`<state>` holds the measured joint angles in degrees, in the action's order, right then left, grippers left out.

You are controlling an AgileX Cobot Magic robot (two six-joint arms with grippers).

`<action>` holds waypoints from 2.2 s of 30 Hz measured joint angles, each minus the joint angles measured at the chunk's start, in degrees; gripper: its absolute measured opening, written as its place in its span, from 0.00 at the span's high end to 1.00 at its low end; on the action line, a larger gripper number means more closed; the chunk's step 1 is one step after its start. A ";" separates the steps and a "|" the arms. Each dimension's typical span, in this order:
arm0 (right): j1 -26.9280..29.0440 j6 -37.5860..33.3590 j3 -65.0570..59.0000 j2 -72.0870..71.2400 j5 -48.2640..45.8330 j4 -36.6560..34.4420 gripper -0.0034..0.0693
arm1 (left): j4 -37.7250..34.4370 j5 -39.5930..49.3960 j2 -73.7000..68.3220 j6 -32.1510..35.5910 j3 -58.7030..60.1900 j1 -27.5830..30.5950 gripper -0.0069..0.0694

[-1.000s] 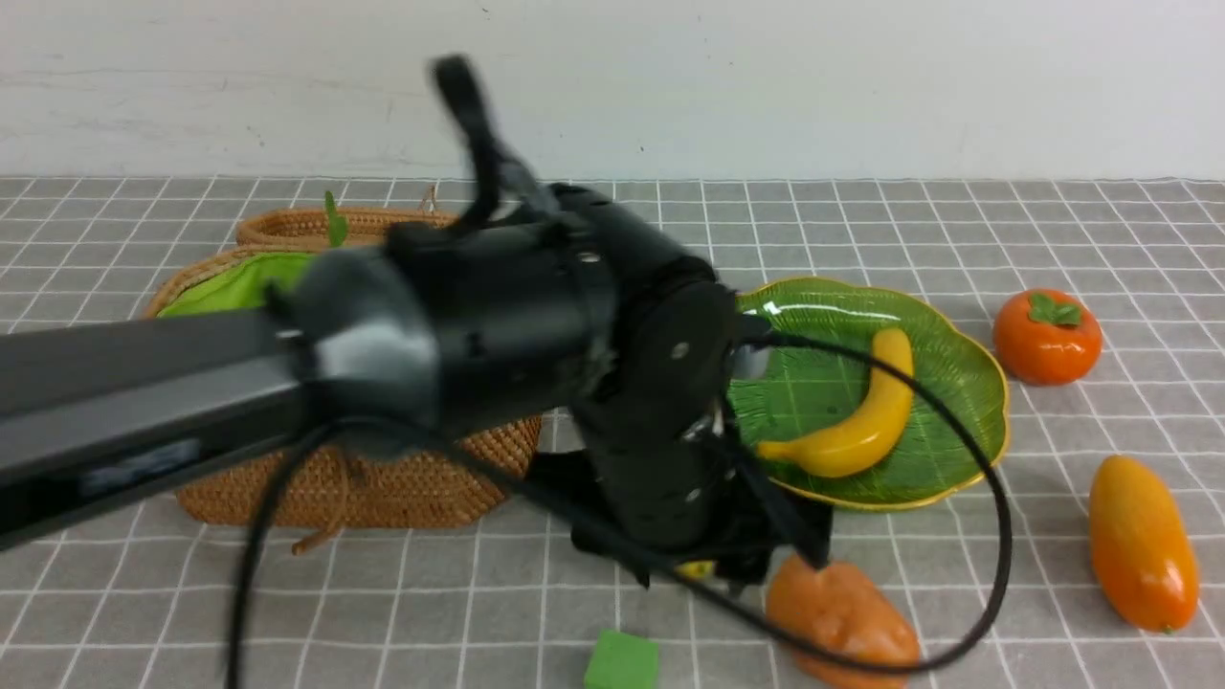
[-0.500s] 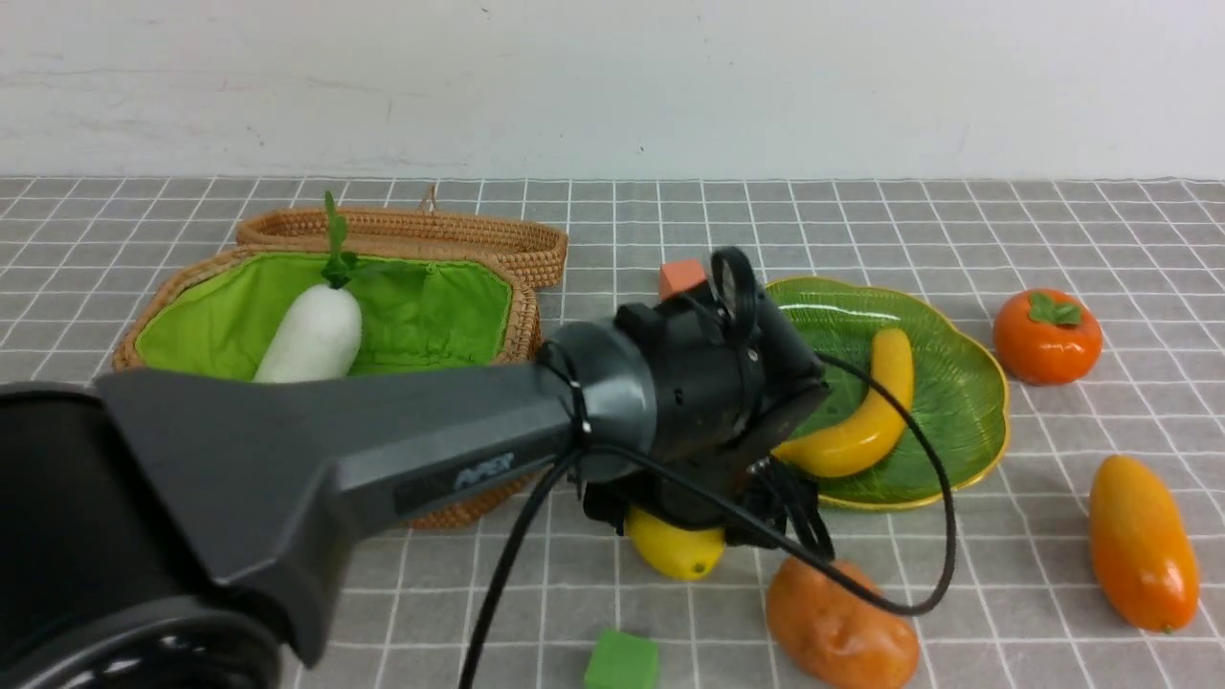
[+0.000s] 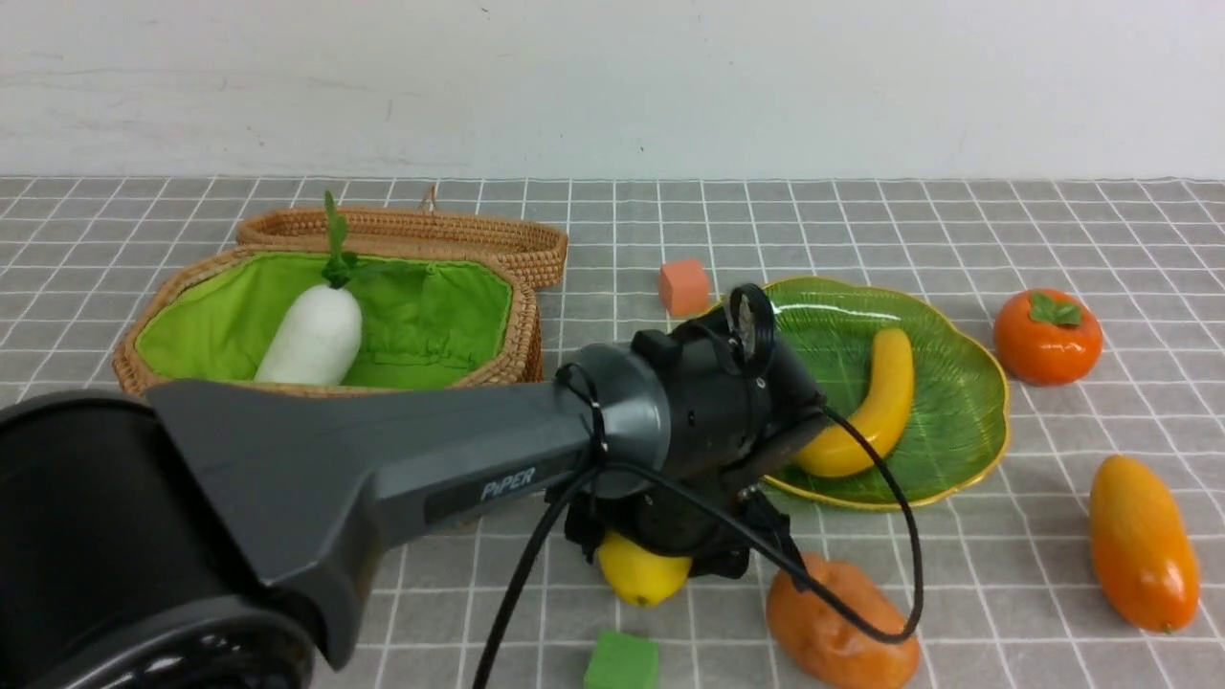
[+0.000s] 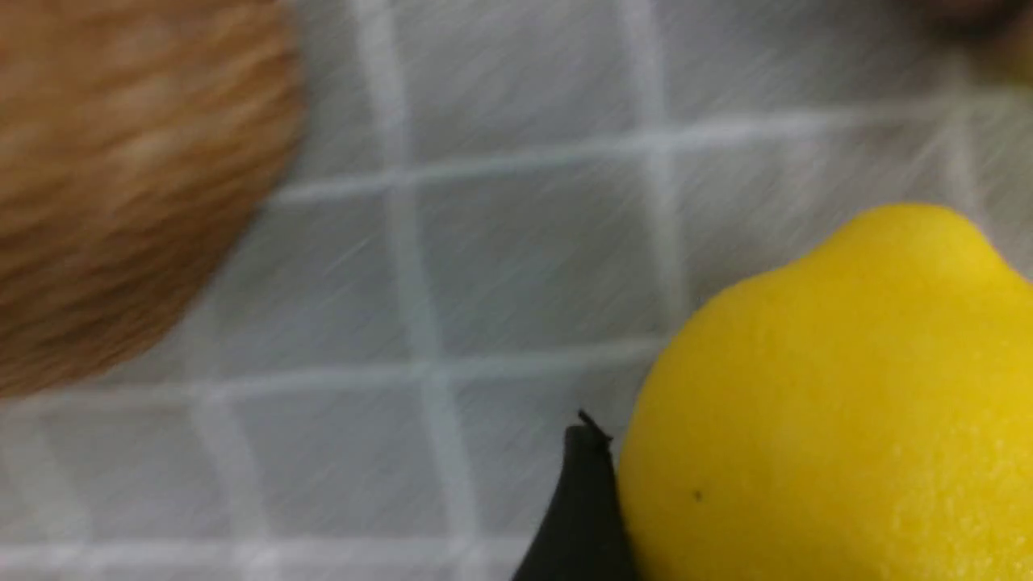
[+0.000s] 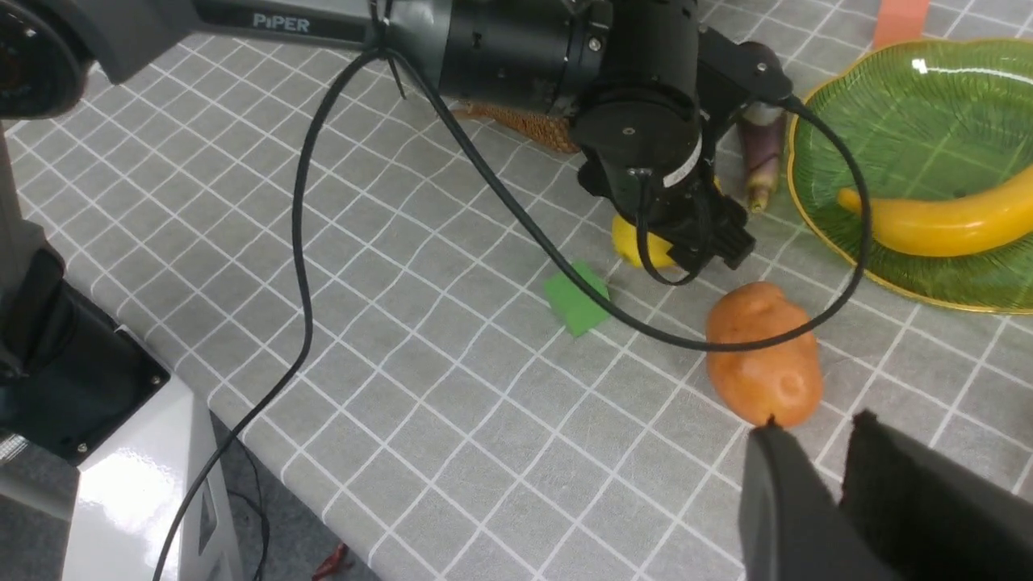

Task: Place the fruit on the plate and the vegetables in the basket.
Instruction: Grab a lemon with your left arm and place it on the plate on the right, then use the left arm to grab an eggplant and put it into the left basket

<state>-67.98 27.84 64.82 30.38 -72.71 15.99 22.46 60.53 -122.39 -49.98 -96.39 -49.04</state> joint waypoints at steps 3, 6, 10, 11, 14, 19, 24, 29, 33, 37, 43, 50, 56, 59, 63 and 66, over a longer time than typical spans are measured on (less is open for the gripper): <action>0.00 1.36 0.00 0.00 0.00 1.80 0.78 | 0.68 1.19 3.56 3.24 -0.34 -1.61 0.16; 0.00 3.07 0.00 0.00 0.00 4.60 0.77 | -0.30 -2.07 8.21 8.23 -3.85 -3.28 0.16; 0.00 4.67 0.00 0.00 0.00 7.29 0.77 | -9.08 -9.33 6.67 16.38 -13.07 -0.41 0.16; 0.00 4.72 0.00 0.00 0.00 7.44 0.77 | -11.63 -10.43 4.99 18.30 -15.22 0.91 0.16; 0.00 4.89 0.00 0.00 0.00 7.38 0.77 | -18.54 -13.50 -1.69 22.93 -20.69 4.57 0.16; 0.00 4.96 0.00 0.00 0.00 5.61 0.77 | -22.96 -16.86 -11.05 25.80 -26.41 7.06 0.16; 0.00 5.07 0.00 0.00 0.00 4.49 0.76 | -22.46 -16.64 -12.45 25.98 -28.07 6.98 0.05; 0.00 5.07 0.00 0.00 0.00 4.33 0.76 | -18.87 -9.84 -9.65 24.92 -28.14 6.98 0.06; 0.00 5.07 0.00 0.00 0.00 4.33 0.76 | -15.90 -0.11 -4.99 19.44 -28.26 6.98 0.19; 0.00 4.44 0.00 0.00 0.00 4.33 0.76 | -12.48 8.60 -2.41 14.04 -28.73 6.98 0.34; 0.00 3.75 0.00 0.00 0.00 4.21 0.76 | -9.09 9.62 -5.70 8.33 -28.73 8.59 0.39; 0.00 2.14 0.00 0.00 0.00 3.33 0.76 | -8.21 6.36 -9.89 -1.35 -28.73 12.12 0.37; 0.00 0.76 0.00 0.00 0.00 2.71 0.75 | -7.95 2.68 -11.25 -2.53 -28.73 12.54 0.36; 0.00 0.57 0.00 0.00 0.00 2.66 0.75 | -7.41 1.27 -11.67 -2.59 -28.73 12.54 0.36; 0.00 -0.68 0.00 0.00 0.00 2.66 0.75 | -6.34 1.64 -12.77 -2.71 -28.73 12.54 0.36; 0.00 -0.80 0.00 0.00 0.00 2.66 0.75 | -5.67 1.84 -14.27 -2.71 -28.73 12.54 0.36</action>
<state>-67.98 27.04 64.82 30.38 -72.71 18.65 16.80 62.37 -136.66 -52.69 -125.12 -36.49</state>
